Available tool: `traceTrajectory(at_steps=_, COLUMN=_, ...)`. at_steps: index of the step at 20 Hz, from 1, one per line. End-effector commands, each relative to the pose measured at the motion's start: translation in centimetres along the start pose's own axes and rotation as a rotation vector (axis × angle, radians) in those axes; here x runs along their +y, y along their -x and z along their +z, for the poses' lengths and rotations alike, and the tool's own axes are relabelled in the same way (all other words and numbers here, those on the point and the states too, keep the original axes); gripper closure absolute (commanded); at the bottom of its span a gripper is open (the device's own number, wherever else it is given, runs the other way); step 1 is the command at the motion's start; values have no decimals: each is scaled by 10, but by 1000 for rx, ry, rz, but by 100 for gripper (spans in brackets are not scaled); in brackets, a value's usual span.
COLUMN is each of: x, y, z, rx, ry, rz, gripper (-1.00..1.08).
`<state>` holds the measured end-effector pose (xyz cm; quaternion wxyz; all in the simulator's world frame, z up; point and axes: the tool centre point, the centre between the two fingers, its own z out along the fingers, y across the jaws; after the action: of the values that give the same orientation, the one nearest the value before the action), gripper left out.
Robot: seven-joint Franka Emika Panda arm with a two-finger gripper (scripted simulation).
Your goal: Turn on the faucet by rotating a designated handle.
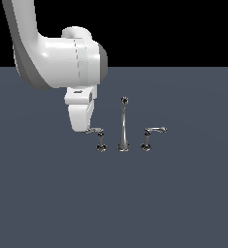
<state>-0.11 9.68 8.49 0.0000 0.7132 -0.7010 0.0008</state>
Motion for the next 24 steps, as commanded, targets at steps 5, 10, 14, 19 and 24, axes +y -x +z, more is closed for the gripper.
traceTrajectory(at_steps=5, x=20, y=10, z=0, rx=-1, ry=1, rz=-1, gripper=108)
traceTrajectory(at_steps=10, x=26, y=6, z=0, rx=-4, ry=-5, rz=-2, gripper=108)
traceTrajectory(at_steps=14, x=39, y=2, z=0, rx=-3, ry=-3, rz=-2, gripper=108)
traceTrajectory(at_steps=19, x=56, y=-3, z=0, rx=-2, ry=-1, rz=-1, gripper=108)
traceTrajectory(at_steps=24, x=63, y=3, z=0, rx=-6, ry=-1, rz=-15, gripper=108)
